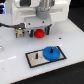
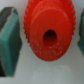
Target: Insert the blue gear onto the right peg, followed by the red gear
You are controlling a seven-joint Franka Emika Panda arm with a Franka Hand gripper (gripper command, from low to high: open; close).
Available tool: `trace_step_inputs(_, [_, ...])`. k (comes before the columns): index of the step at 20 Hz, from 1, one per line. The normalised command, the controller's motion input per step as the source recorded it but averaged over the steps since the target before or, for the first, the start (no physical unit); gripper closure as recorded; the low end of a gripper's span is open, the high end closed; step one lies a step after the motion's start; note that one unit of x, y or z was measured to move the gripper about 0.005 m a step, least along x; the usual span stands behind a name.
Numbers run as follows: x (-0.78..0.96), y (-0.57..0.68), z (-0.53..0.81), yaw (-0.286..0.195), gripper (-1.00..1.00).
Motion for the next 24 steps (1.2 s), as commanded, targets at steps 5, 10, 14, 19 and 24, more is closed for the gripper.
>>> trace_step_inputs(5, [-0.02,0.01,0.14,0.0,1.0])
trace_step_inputs(10, [0.18,-0.02,0.43,0.0,1.0])
trace_step_inputs(14, [0.33,-0.1,0.41,0.0,1.0])
trace_step_inputs(19, [0.49,-0.17,0.39,0.0,1.0])
trace_step_inputs(24, [0.55,-0.09,0.43,0.0,1.0])
